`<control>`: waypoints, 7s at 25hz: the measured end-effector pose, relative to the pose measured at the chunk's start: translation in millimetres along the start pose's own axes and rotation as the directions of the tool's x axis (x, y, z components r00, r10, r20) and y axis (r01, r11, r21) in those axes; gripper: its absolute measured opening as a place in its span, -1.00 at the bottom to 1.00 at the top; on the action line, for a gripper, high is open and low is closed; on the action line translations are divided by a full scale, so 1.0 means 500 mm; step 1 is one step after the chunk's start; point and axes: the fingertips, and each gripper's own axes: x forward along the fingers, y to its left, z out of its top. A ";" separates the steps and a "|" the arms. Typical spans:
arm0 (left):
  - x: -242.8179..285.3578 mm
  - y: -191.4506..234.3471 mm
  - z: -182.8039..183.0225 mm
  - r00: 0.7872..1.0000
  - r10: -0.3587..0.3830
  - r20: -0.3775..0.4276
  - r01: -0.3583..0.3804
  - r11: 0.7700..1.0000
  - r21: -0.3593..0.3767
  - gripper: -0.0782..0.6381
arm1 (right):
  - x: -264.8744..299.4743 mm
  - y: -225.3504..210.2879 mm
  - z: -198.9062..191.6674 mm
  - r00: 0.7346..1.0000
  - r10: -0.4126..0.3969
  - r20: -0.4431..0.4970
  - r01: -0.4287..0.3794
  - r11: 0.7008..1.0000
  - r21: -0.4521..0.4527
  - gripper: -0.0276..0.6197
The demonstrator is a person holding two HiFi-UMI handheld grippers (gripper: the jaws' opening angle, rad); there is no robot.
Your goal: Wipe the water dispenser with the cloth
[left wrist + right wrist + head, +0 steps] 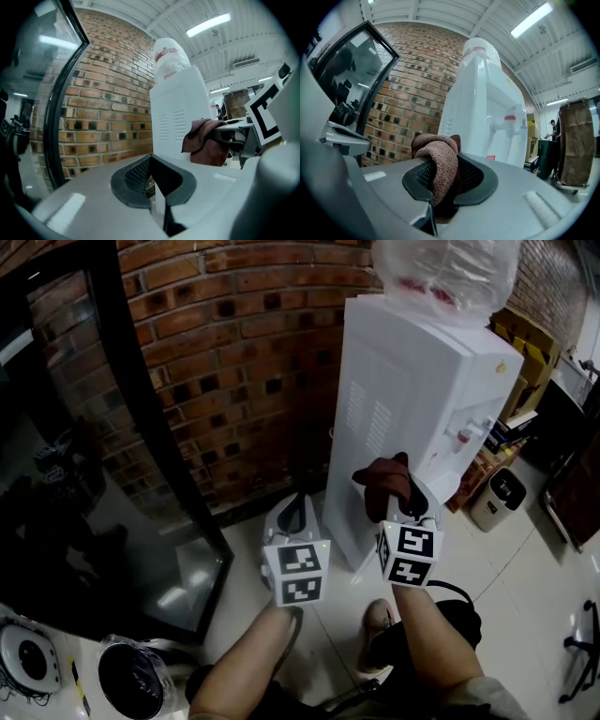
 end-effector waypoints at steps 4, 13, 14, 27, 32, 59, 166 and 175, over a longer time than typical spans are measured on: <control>0.013 -0.013 -0.046 1.000 -0.006 -0.021 0.006 1.000 0.016 -0.78 | 0.004 0.013 -0.077 0.998 0.022 -0.064 -0.019 0.999 0.037 -0.66; 0.054 -0.051 -0.143 0.997 -0.028 -0.068 0.033 0.997 0.071 -0.78 | 0.011 0.039 -0.250 0.974 0.069 -0.216 -0.044 0.992 0.119 -0.66; 0.060 -0.050 -0.161 0.996 -0.025 -0.083 0.031 0.997 0.075 -0.78 | 0.013 0.045 -0.266 0.971 0.073 -0.229 -0.046 0.992 0.120 -0.66; 0.082 -0.041 -0.289 0.977 0.019 -0.212 -0.003 0.997 0.080 -0.78 | 0.026 0.116 -0.603 0.853 0.099 -0.512 -0.110 0.994 0.008 -0.66; 0.093 -0.047 -0.307 0.973 0.007 -0.233 0.008 0.998 0.063 -0.78 | 0.033 0.145 -0.700 0.807 0.137 -0.575 -0.169 0.986 -0.002 -0.66; 0.022 -0.087 -0.044 0.993 0.004 -0.115 0.004 0.998 0.067 -0.78 | -0.041 0.084 -0.123 0.822 0.559 -0.106 -0.566 0.823 -0.046 -0.66; 0.062 -0.474 0.396 0.892 0.405 0.199 -0.420 0.906 0.040 -0.78 | 0.058 -0.619 0.435 0.687 0.402 0.605 -0.386 0.908 -0.165 -0.66; -0.031 -0.389 0.406 0.835 0.505 0.219 -0.524 0.851 0.036 -0.78 | -0.092 -0.366 0.474 0.507 0.570 0.646 -0.443 0.816 -0.372 -0.66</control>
